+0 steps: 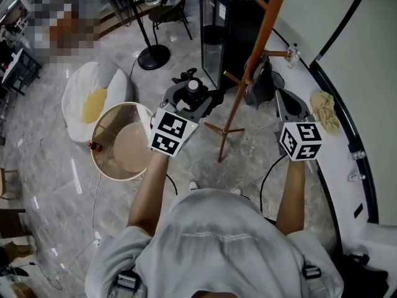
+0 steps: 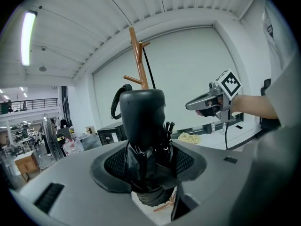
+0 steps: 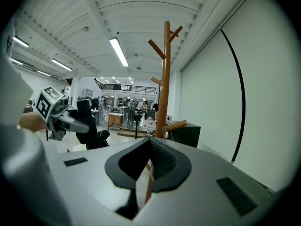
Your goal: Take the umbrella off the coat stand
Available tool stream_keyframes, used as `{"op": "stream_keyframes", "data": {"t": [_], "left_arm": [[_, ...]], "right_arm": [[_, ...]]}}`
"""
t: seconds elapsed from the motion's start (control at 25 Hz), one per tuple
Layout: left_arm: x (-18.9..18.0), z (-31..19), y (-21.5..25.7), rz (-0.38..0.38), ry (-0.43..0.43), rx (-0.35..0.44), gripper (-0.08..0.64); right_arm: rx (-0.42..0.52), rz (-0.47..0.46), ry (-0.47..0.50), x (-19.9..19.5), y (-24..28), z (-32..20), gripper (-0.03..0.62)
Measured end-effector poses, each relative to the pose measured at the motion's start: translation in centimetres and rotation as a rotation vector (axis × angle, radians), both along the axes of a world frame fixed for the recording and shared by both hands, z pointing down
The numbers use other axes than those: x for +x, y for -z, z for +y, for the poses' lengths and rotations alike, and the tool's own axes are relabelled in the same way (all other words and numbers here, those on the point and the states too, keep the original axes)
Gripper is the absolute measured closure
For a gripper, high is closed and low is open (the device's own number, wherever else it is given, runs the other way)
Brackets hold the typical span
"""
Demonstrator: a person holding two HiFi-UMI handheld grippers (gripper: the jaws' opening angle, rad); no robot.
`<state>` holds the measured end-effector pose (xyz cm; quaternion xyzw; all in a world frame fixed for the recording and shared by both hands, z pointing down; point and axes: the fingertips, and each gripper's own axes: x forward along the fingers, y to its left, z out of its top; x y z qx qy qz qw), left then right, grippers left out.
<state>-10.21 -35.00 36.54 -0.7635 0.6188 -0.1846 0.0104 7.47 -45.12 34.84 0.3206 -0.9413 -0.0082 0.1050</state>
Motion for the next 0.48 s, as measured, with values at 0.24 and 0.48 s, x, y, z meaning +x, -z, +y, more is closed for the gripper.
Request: {"op": "stream_keyframes", "data": {"t": [0.24,0.48], "left_arm": [[0.25,-0.27,-0.18,-0.006,-0.006,-0.006,0.324],[-0.01,-0.64,-0.64,-0.009,-0.019,-0.021,0.324]], "right_arm": [[-0.004,-0.001,0.002,0.08,-0.28,-0.11,0.569],[-0.011,0.002,0.007,-0.64,-0.45,-0.25,0.569]]}}
